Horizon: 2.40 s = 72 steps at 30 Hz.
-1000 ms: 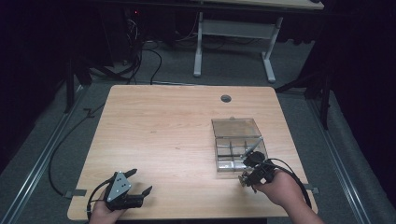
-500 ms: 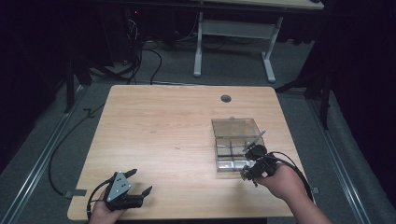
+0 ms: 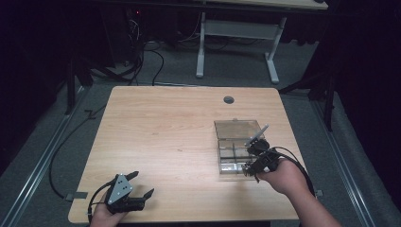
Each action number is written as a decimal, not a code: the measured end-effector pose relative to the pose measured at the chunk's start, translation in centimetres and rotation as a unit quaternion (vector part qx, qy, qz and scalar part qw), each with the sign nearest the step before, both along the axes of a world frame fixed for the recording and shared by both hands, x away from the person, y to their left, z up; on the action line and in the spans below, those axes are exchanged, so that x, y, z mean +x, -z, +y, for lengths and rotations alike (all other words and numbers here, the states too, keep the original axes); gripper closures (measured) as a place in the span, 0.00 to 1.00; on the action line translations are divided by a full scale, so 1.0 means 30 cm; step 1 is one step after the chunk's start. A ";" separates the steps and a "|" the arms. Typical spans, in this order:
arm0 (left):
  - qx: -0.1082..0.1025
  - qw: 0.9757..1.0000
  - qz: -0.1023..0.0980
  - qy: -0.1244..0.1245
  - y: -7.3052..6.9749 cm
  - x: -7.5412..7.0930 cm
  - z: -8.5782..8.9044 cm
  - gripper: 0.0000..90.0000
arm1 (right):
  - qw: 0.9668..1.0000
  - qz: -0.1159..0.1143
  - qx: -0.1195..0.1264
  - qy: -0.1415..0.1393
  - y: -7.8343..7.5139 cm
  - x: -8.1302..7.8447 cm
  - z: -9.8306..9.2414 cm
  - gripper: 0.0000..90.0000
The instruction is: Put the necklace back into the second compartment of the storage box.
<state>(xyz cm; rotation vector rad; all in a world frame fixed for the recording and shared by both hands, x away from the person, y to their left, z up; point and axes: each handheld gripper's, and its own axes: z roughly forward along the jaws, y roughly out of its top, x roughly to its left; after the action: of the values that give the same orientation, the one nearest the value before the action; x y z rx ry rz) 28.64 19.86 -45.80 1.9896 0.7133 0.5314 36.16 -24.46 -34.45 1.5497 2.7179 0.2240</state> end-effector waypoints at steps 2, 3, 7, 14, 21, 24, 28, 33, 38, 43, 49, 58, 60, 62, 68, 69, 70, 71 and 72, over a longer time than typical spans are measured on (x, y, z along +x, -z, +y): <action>-0.001 1.000 -0.002 0.000 0.001 0.000 -0.001 0.19 | 1.000 -0.001 0.000 0.001 -0.003 0.008 0.000 0.85; -0.001 1.000 -0.002 0.000 0.001 0.000 -0.001 0.19 | 1.000 -0.001 0.000 0.001 -0.003 0.008 0.000 0.85; -0.001 1.000 0.000 0.001 0.000 0.000 -0.001 0.19 | 1.000 -0.003 -0.001 0.002 -0.008 0.031 0.005 0.85; 0.001 1.000 -0.001 0.002 0.001 0.000 0.000 0.19 | 1.000 -0.001 -0.004 0.000 -0.005 0.065 0.012 0.85; -0.001 1.000 -0.001 0.003 0.001 0.000 -0.001 0.19 | 1.000 0.003 -0.007 0.007 0.000 0.102 0.017 0.85; -0.001 1.000 -0.001 0.003 0.001 0.000 -0.001 0.19 | 1.000 0.002 -0.011 0.002 0.003 0.122 0.015 0.85; 0.001 1.000 0.001 0.003 0.000 0.000 0.000 0.19 | 1.000 0.003 -0.010 0.004 0.014 0.147 0.011 0.85; 0.001 1.000 0.001 0.003 0.000 0.001 0.000 0.19 | 1.000 0.007 -0.012 0.014 0.035 0.185 0.004 0.85; 0.001 1.000 0.001 0.003 -0.001 0.001 0.001 0.19 | 1.000 0.008 -0.013 0.019 0.060 0.225 0.002 0.85; 0.001 1.000 0.001 0.003 -0.001 0.001 0.001 0.19 | 0.999 0.009 -0.021 0.023 0.078 0.262 0.006 0.85; 0.001 1.000 0.001 0.004 -0.001 0.001 0.003 0.19 | 0.999 0.007 -0.030 0.018 0.087 0.304 0.011 0.85; 0.001 1.000 0.001 0.004 -0.001 0.001 0.004 0.19 | 0.999 0.020 -0.035 0.020 0.114 0.336 0.005 0.85; 0.002 1.000 0.001 0.004 -0.001 0.001 0.003 0.19 | 0.999 0.023 -0.036 0.018 0.122 0.340 0.008 0.85; 0.002 1.000 0.001 0.004 -0.001 0.001 0.003 0.19 | 0.999 0.026 -0.038 0.014 0.128 0.343 0.011 0.85; 0.001 1.000 0.000 0.004 0.000 0.000 0.003 0.19 | 0.998 0.040 -0.044 0.009 0.153 0.350 0.024 0.85; 0.001 1.000 0.000 0.004 0.000 0.001 0.003 0.19 | 0.998 0.038 -0.043 0.005 0.157 0.351 0.025 0.85; 0.001 1.000 0.000 0.004 0.000 0.000 0.003 0.19 | 0.998 0.042 -0.043 0.011 0.159 0.350 0.029 0.85; 0.001 1.000 0.001 0.004 0.000 0.000 0.004 0.19 | 0.998 0.043 -0.043 0.013 0.159 0.350 0.031 0.85; 0.002 1.000 0.001 0.004 -0.001 0.000 0.004 0.19 | 0.998 0.043 -0.042 0.008 0.161 0.352 0.031 0.85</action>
<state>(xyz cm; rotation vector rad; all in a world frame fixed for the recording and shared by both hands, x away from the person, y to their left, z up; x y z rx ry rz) 28.64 19.98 -45.78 1.9952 0.7069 0.5267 46.71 -23.53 -39.27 1.5928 2.7386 0.0423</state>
